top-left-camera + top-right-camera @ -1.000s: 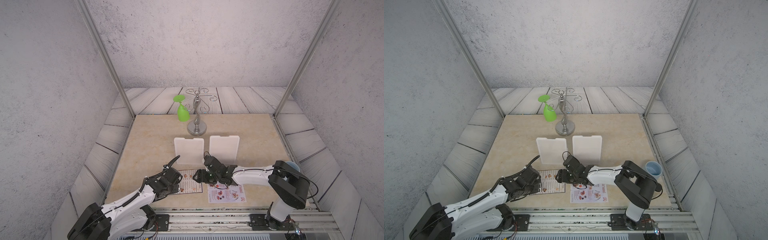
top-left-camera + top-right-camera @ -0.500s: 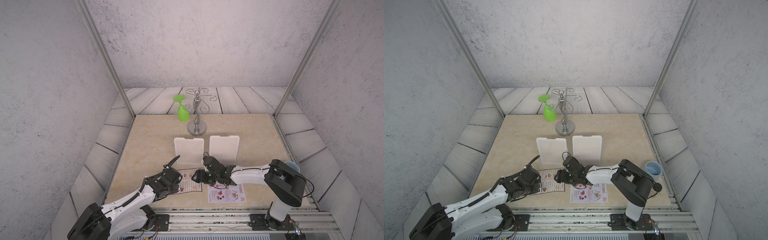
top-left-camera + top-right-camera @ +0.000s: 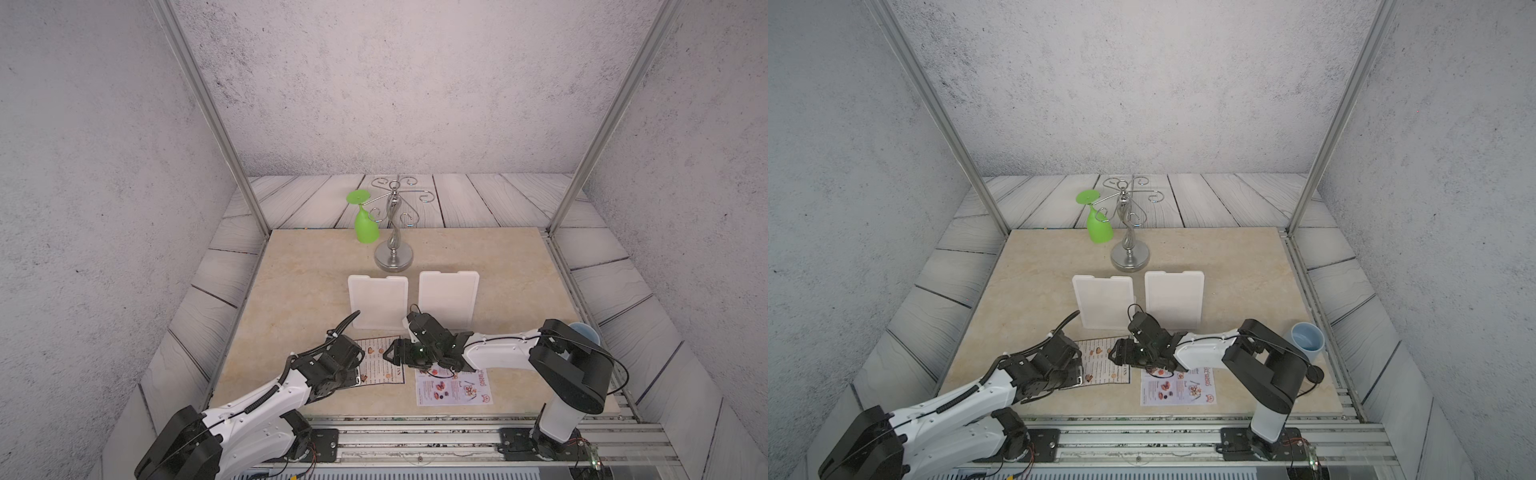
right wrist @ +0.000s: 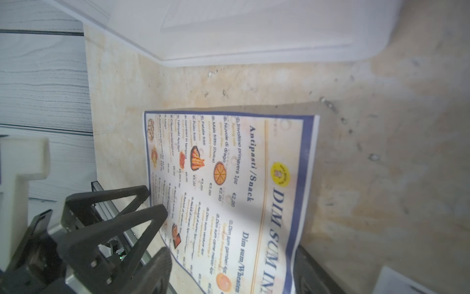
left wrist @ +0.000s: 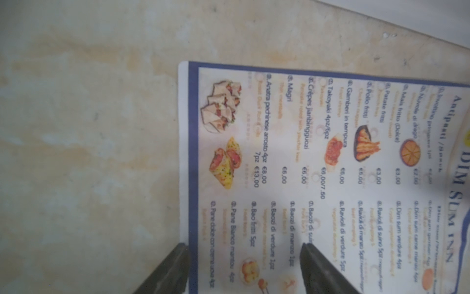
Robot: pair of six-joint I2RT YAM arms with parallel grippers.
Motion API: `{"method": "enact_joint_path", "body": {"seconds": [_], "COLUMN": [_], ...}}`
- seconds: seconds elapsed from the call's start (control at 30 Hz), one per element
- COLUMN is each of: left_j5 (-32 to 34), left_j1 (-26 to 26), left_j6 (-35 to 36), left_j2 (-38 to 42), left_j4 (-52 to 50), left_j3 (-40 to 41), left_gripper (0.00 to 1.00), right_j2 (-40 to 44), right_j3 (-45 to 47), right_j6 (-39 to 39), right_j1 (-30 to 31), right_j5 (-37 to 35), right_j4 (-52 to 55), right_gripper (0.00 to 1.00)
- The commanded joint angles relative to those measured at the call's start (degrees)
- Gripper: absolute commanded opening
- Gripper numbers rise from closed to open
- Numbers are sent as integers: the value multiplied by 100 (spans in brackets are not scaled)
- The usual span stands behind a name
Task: Insert the menus into the narrow rack
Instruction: Pick up the menu from the center of the board.
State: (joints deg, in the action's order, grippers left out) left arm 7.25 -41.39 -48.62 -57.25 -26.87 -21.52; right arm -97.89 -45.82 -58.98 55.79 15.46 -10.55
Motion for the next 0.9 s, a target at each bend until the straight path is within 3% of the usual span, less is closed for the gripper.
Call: {"method": "enact_joint_path", "body": {"seconds": [0.0,0.27,0.87], "left_j5": [-232,-245,-268], "left_j1": [-36,-36,-36], "left_j6": [-41,-36,-16], "left_j2": [-37,-20,62], "left_j4": [-101,-94,-68], "left_j3": [169,192,210], "left_gripper": [72,72,71], "right_j2": [407,620,180], "right_j3": [86,264,246], "right_j6": [0,47,80], "right_j1": [-21,-17,-21], "right_j5": [-74,-17,337], "right_j4": [-97,-224,-743], "right_gripper": [75,75,70]}}
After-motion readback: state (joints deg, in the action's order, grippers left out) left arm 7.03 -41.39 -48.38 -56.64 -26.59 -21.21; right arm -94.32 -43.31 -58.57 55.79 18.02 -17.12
